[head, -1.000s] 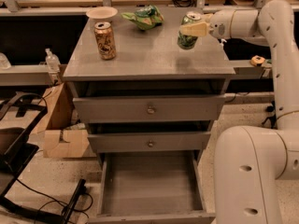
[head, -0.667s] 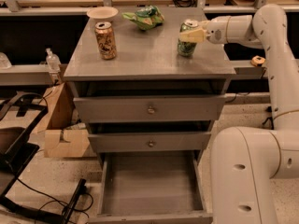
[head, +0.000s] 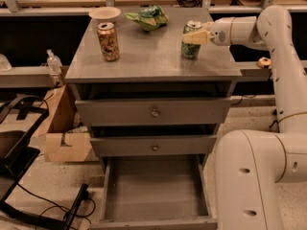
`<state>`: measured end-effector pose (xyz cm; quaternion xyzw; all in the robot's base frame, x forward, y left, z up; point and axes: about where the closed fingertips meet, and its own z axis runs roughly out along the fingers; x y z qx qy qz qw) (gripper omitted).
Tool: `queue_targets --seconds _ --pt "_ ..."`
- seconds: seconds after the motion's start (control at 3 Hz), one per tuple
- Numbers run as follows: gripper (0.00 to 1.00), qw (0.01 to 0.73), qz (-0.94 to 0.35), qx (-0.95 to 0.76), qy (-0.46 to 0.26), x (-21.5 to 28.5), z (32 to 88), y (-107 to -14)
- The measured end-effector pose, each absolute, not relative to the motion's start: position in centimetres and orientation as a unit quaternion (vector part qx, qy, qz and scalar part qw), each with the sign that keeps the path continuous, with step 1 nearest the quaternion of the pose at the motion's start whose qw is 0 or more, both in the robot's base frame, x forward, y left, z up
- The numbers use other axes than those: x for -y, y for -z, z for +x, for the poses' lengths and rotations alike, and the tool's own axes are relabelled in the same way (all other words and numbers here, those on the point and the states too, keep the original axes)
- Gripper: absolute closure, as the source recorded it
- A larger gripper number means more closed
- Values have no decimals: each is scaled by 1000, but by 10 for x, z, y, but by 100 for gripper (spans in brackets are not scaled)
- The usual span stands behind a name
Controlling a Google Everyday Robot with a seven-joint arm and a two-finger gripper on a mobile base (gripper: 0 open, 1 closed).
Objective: Pick green can from bottom drawer and place on counter
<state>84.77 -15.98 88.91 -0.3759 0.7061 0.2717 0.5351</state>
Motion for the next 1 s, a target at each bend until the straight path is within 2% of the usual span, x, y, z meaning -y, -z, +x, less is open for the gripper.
queue_targets --seconds 0.67,1.0 --pt "15 532 -378 -706 -275 153 850 -885" --pt "0 531 -379 -706 -277 149 851 -883"
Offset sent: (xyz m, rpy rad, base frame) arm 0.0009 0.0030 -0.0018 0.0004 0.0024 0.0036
